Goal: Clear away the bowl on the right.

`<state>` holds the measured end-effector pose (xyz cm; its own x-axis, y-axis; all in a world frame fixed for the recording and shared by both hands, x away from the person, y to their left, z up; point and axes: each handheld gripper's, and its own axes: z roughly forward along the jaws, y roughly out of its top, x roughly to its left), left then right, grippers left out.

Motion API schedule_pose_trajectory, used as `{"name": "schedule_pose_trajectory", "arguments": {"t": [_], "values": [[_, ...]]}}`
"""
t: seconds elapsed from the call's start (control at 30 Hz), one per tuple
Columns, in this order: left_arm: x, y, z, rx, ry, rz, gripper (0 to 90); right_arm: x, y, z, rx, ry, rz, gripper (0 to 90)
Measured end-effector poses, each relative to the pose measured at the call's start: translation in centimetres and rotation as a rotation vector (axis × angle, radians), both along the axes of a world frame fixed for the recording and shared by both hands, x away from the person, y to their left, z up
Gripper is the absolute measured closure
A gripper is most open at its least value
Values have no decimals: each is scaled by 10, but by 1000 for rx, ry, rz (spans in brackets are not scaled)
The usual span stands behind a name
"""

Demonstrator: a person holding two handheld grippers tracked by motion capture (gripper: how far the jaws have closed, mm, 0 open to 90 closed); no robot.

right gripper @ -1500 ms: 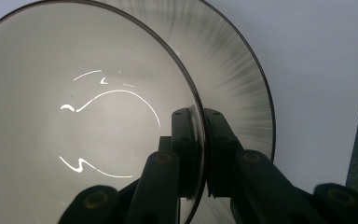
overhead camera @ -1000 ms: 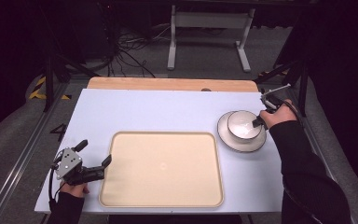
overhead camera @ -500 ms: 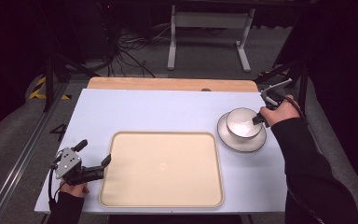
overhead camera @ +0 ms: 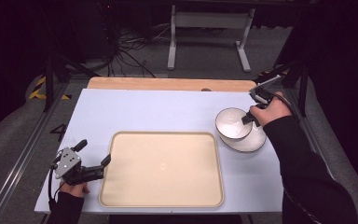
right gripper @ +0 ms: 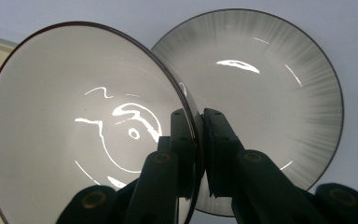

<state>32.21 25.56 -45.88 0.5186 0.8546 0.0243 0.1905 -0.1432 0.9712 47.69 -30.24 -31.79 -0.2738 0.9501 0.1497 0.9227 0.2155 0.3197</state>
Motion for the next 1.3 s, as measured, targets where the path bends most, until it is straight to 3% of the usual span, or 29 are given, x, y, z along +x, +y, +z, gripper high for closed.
{"name": "schedule_pose_trajectory", "arguments": {"t": [0.47,1.3], "values": [[0,1,0,-9,4,4,1,-4,41,1,46,20,58,832],[0,2,2,-38,-2,-10,1,-14,127,-2,137,53,247,824]]}}
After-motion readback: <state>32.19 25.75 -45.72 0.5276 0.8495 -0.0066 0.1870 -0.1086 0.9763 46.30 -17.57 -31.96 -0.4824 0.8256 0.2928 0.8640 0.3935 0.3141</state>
